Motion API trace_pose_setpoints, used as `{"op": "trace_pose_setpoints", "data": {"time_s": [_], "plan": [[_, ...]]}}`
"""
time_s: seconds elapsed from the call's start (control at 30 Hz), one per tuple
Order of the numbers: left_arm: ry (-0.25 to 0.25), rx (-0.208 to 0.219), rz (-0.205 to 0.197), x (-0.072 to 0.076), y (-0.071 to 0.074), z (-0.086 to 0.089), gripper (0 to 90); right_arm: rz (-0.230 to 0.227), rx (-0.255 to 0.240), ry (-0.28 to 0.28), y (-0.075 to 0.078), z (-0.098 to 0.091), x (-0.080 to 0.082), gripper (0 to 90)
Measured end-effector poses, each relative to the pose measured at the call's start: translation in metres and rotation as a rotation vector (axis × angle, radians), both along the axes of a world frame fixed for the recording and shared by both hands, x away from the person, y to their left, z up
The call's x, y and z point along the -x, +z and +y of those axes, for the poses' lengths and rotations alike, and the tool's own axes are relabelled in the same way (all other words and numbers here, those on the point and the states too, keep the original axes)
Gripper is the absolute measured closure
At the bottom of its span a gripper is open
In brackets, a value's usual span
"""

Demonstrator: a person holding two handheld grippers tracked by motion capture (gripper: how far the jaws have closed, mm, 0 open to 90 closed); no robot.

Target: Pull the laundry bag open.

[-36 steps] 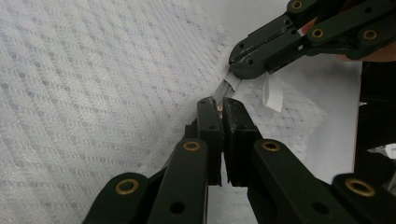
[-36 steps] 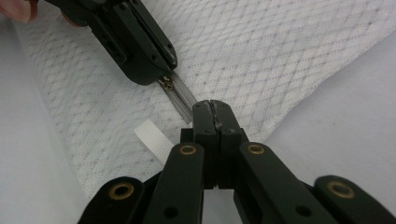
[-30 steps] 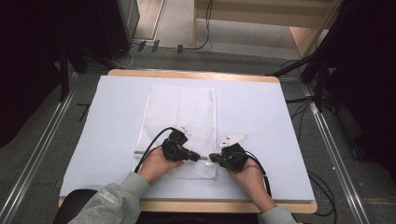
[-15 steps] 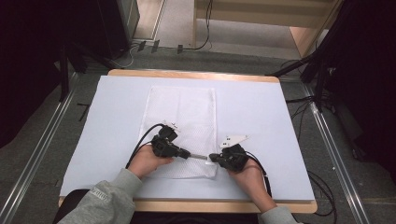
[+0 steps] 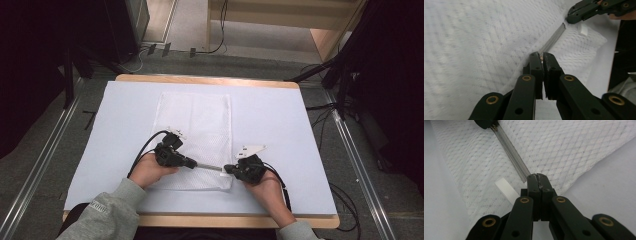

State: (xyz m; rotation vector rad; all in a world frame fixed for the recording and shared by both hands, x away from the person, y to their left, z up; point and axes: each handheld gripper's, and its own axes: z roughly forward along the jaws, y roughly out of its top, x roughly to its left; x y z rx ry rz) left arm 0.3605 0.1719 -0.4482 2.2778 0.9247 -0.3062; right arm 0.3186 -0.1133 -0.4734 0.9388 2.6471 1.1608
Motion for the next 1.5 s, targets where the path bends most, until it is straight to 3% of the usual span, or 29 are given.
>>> {"op": "trace_pose_setpoints", "data": {"time_s": [0.27, 0.57, 0.83, 1.0, 1.4, 1.5], "plan": [[0.017, 0.02, 0.02, 0.0, 0.003, 0.018, 88.2, 0.003, -0.005, -0.003, 0.0, 0.0, 0.0, 90.0], [0.057, -0.017, 0.003, 0.003, 0.006, 0.046, 88.2, -0.001, -0.009, -0.006, -0.001, 0.0, 0.0, 90.0], [0.091, -0.019, -0.001, 0.008, 0.008, 0.076, 88.2, -0.001, -0.007, -0.004, -0.001, 0.0, 0.0, 90.0], [0.107, -0.023, -0.009, 0.01, 0.008, 0.085, 88.2, -0.002, -0.008, 0.002, -0.001, -0.001, 0.0, 90.0], [0.16, -0.023, 0.026, 0.013, 0.006, 0.116, 88.2, -0.002, -0.004, 0.009, 0.0, -0.001, 0.0, 90.0], [0.173, -0.03, 0.017, 0.015, 0.006, 0.125, 88.2, -0.006, -0.004, 0.011, -0.001, -0.001, -0.001, 90.0]]}}
